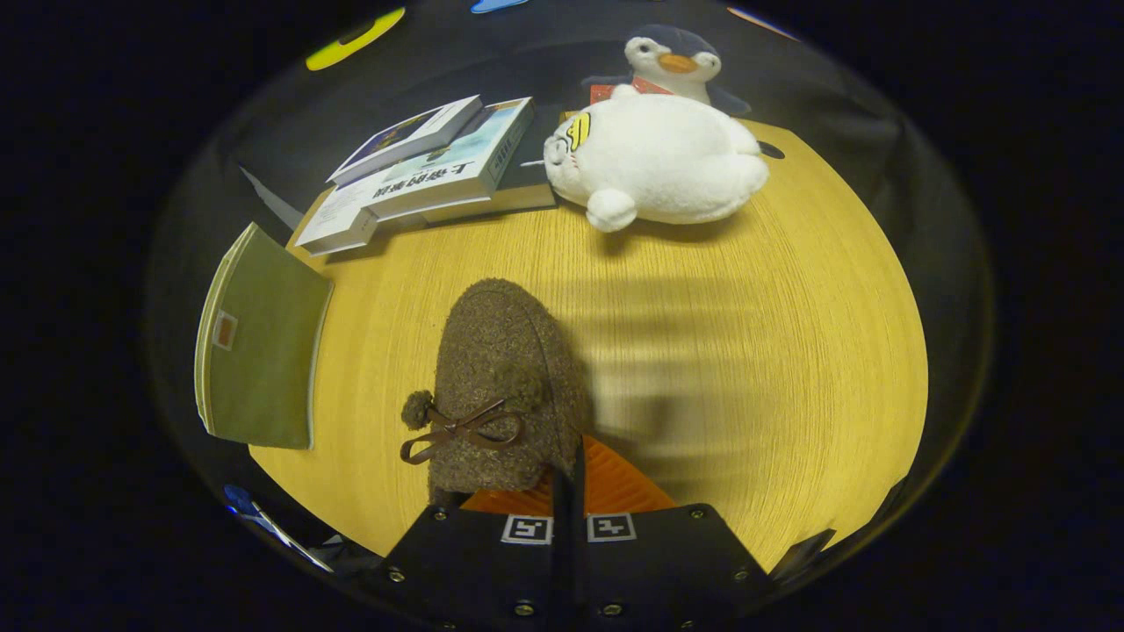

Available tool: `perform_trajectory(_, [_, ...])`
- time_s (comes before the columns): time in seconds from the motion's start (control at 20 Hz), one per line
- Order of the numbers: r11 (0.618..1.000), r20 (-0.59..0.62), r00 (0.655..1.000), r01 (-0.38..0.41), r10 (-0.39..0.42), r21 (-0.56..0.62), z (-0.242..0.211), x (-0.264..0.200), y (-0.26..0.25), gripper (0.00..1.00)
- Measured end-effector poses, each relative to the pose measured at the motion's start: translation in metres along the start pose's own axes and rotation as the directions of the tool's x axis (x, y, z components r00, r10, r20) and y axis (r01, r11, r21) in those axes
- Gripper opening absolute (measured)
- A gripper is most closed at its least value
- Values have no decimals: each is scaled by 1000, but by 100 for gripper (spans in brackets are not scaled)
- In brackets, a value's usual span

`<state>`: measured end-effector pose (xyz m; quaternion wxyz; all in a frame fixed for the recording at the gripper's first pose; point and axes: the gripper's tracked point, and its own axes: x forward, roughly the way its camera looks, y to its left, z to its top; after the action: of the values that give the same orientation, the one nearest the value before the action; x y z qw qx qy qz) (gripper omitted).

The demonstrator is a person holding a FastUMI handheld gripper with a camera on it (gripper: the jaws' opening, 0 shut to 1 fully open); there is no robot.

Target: Open the storage box then place both shoes into the box .Put the left shoe in first, then the right shoe, with the right side of both shoes facing outward in a uniform manner.

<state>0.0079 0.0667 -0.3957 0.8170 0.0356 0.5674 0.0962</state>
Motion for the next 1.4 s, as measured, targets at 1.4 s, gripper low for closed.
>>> perform_trajectory(1.4, [948, 15, 972, -224, 234, -227, 93, -77, 225, 0])
